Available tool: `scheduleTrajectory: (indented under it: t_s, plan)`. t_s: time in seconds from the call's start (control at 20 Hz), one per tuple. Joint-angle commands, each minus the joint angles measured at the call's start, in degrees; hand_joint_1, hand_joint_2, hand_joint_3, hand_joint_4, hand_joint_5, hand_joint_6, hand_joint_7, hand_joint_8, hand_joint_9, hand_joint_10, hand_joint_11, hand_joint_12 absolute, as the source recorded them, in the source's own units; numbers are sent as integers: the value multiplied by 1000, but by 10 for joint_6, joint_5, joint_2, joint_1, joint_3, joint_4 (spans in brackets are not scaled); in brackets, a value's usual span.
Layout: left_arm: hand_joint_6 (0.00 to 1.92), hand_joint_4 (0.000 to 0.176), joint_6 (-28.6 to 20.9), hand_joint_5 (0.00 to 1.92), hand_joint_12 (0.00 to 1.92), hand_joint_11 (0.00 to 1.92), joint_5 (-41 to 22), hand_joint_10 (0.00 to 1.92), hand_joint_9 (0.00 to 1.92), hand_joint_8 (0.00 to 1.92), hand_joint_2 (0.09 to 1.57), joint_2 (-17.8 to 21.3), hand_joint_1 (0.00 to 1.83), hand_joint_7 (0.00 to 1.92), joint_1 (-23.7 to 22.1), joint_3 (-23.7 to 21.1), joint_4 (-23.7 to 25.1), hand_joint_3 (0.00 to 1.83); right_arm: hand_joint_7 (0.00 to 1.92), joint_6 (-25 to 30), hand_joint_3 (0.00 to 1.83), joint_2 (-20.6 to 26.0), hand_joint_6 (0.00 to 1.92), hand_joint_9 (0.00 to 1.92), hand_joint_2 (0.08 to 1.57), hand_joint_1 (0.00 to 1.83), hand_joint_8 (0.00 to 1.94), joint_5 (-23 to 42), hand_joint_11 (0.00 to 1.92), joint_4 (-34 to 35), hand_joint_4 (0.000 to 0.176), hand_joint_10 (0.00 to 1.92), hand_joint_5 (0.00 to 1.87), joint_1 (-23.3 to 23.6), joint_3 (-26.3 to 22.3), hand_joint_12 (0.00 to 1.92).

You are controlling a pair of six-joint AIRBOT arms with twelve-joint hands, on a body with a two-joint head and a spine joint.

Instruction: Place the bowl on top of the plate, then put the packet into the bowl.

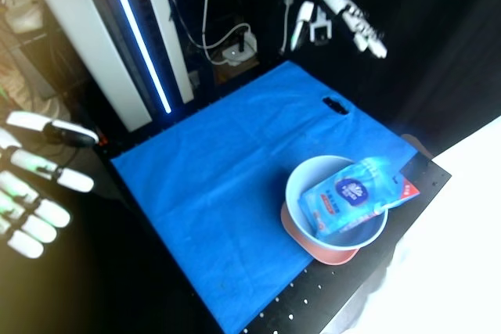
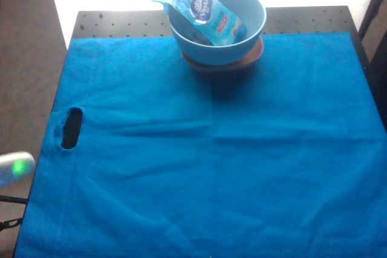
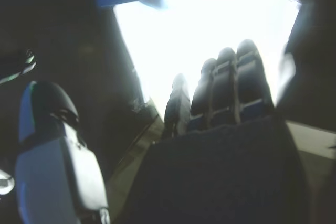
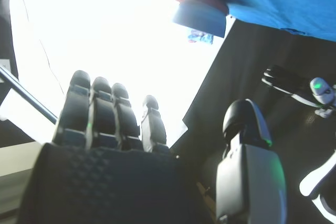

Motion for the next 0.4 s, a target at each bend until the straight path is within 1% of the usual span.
scheduleTrajectory:
  t_s: [0.0, 0.05, 0.1, 0.15, 0.25, 0.3, 0.35]
  plan:
    - [1, 132, -4, 2, 0, 0, -86, 0, 0, 0, 885, 4, 575, 0, -5, 3, 18, 2, 0, 3, 4, 0, 0, 0, 1061, 459, 0, 72, 0, 8, 176, 0, 0, -1, -1, 0]
    - [0, 142, -4, 1, 0, 0, -86, 0, 0, 0, 886, 3, 549, 0, -5, 3, 18, 2, 0, 3, 2, 0, 0, 0, 1058, 465, 0, 72, 0, 8, 176, 0, 0, -1, 0, 0]
    - [1, 137, -5, 2, 0, 0, -86, 0, 0, 0, 892, 3, 556, 0, -5, 3, 18, 5, 0, 3, 0, 0, 0, 0, 1048, 442, 0, 72, 0, 9, 165, 0, 0, -1, 0, 0]
    - [1, 136, -5, 2, 0, 0, -86, 0, 0, 0, 894, 2, 559, 0, -5, 4, 18, 6, 0, 3, 0, 0, 0, 0, 1041, 433, 0, 72, 0, 11, 169, 0, 0, -2, 1, 0]
    - [3, 145, -9, 8, 0, 0, -86, 0, 0, 0, 901, 1, 554, 0, -5, 6, 18, 8, 0, 3, 0, 0, 0, 0, 1039, 431, 0, 72, 0, 15, 170, 0, 0, -3, 2, 0]
    - [5, 156, -10, 15, 0, 0, -86, 0, 0, 0, 907, 1, 563, 0, -5, 6, 18, 10, 0, 3, 0, 0, 0, 0, 1045, 451, 0, 72, 0, 17, 156, 0, 0, -3, 3, 0]
    - [5, 157, -12, 17, 0, 0, -86, 0, 0, 0, 907, 1, 563, 0, -5, 6, 18, 9, 0, 3, 0, 0, 0, 0, 1047, 459, 0, 72, 0, 17, 156, 0, 0, -3, 4, 0]
